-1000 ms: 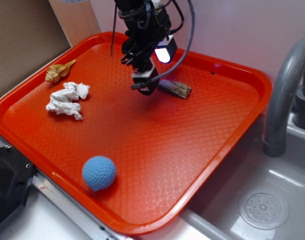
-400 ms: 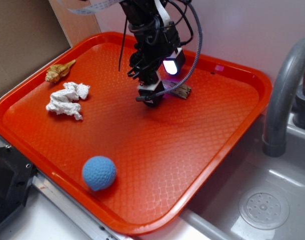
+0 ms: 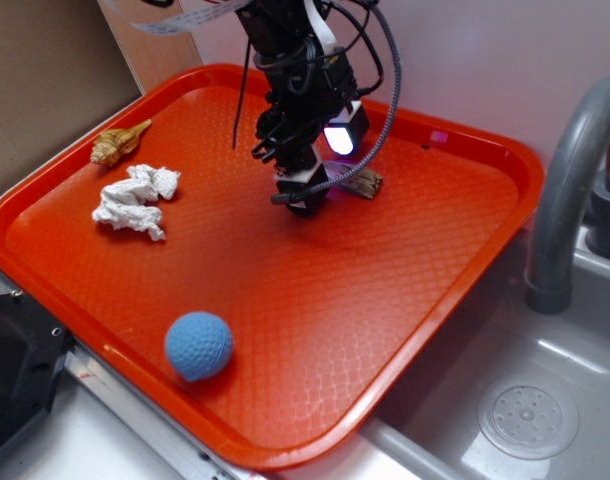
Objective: Grab the wood chip.
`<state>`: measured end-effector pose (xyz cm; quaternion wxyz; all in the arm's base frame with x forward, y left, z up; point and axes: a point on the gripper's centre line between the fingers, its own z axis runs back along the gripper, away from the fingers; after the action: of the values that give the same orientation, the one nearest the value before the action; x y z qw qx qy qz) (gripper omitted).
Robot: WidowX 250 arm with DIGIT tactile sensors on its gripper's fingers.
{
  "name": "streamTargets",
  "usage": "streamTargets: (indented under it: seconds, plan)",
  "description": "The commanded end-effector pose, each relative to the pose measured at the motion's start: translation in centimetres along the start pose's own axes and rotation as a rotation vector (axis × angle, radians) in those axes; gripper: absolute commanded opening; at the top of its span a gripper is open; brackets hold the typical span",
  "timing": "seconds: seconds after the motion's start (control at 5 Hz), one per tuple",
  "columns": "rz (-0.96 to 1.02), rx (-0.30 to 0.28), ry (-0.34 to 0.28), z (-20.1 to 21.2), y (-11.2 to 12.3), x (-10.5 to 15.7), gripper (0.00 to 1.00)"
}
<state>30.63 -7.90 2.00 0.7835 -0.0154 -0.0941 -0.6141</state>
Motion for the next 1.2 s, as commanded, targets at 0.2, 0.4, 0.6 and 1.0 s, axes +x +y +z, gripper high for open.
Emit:
streamTargets:
  seconds: [0.2, 0.4, 0.6, 1.0]
  plan:
    - [-0.063, 0.014, 0.015, -0.7, -1.7, 1.8, 0.00]
    - [0.173, 0.096, 0.066, 2.8, -0.6, 0.8, 0.00]
    - [0.403, 0.209, 0.150, 8.2, -0.6, -1.0, 0.00]
    - [0.899, 0.248, 0.211, 16.8, -2.5, -3.6, 0.00]
